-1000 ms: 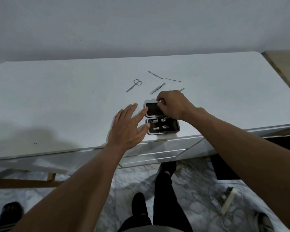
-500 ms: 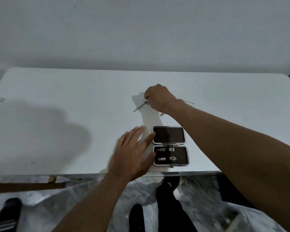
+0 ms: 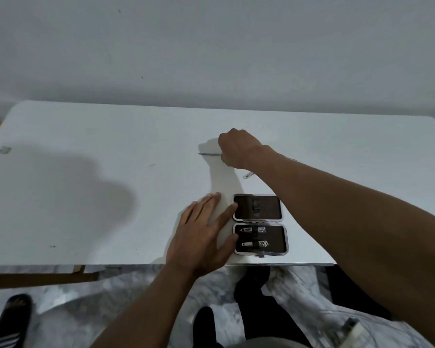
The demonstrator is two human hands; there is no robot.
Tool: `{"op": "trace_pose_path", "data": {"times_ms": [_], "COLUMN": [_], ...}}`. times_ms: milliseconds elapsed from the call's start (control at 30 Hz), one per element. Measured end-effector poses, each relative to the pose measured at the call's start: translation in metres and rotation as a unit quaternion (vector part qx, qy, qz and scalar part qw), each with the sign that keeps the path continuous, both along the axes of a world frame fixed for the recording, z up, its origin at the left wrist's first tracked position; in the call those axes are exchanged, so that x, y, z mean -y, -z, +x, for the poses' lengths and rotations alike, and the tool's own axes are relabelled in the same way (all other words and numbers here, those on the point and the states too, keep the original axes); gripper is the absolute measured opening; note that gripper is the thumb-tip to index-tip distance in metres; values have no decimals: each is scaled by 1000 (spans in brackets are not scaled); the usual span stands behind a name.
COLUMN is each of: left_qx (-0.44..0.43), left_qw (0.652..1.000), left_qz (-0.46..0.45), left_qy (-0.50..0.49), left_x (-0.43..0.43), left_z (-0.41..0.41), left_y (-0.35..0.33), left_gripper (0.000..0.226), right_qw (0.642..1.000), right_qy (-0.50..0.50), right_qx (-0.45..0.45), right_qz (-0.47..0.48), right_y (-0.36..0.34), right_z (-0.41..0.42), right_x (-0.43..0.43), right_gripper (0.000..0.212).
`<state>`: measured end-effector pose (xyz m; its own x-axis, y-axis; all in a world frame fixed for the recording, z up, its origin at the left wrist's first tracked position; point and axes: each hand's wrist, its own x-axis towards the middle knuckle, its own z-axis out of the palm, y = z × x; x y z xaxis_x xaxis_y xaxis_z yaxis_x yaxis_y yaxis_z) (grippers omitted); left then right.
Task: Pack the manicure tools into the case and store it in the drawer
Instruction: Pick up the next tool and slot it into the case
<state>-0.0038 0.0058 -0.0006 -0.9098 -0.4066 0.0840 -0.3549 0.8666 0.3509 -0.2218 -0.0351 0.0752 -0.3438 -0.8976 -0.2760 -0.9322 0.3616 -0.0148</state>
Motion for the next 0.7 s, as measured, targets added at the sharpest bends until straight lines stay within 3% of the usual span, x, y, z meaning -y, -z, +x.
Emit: {"op": "trace_pose_path", "data": {"times_ms": [133, 267, 400, 533, 700], "left_qx": [12, 4, -21, -32, -31], "left_qw": [1000, 1000, 999, 999, 999], "left_qz": [-13, -17, -24, -24, -24], "left_qy": [-6, -8, -12, -12, -13], "left_x": [-1, -1, -1, -2, -2], "left_z": [-1, 0, 1, 2, 2], "left_y": [-1, -2, 2, 6, 7], "left_gripper": [60, 59, 59, 57, 57], "right_qw": [1000, 999, 997, 993, 992], "right_qy": [17, 44, 60, 88, 98], "right_qx": [6, 4, 4, 0, -13], "right_qz": [8, -18, -56, -74, -74], "right_y": [-8, -15, -15, -13, -14], "right_z": [5, 7, 14, 24, 31], "right_x": [-12, -40, -77, -117, -162], "right_gripper": [4, 28, 7, 18, 16]}}
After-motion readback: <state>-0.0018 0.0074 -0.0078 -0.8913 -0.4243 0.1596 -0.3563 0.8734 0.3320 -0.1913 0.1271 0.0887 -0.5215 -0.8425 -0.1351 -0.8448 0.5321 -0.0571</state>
